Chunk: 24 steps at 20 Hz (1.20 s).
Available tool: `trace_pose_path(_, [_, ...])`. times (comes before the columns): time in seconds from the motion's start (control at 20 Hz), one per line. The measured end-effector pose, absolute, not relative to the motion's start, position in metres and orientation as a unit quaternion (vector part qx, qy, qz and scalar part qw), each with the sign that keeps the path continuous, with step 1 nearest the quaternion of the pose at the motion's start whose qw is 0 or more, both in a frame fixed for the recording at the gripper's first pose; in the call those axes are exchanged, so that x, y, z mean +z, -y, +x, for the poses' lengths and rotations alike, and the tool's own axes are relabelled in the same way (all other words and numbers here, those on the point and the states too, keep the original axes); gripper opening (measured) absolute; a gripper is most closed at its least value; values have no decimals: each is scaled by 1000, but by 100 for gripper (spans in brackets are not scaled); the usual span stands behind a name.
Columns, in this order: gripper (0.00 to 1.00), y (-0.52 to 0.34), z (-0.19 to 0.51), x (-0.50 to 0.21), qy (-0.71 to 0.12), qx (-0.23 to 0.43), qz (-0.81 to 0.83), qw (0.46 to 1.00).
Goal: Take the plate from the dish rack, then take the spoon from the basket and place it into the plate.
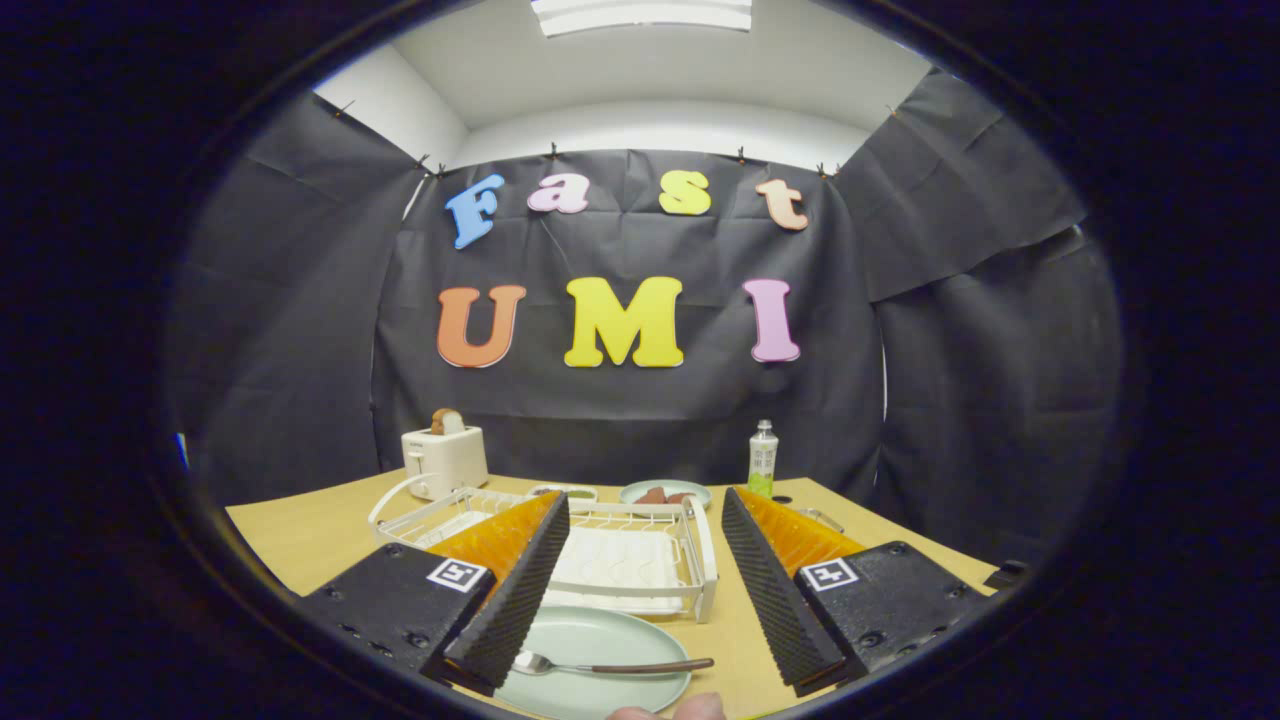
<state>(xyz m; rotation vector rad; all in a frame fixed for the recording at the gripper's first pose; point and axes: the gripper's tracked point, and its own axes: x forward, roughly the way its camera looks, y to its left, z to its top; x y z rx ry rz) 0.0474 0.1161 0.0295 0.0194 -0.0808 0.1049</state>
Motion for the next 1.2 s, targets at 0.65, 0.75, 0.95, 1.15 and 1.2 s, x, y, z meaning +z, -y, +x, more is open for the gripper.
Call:
trace_pose_path(0.65, [99, -129, 5, 20, 42, 72, 3, 997])
trace_pose_path(0.75, [99, -128, 4, 18, 39, 72, 7, 997])
trace_pose_path(0.95, [99, -131, 5, 19, 39, 73, 7, 997])
trace_pose_path(1.15, [99, -129, 9, 16, 35, 67, 18, 997])
trace_pose_path(1.2, [99, -129, 10, 14, 30, 67, 22, 997])
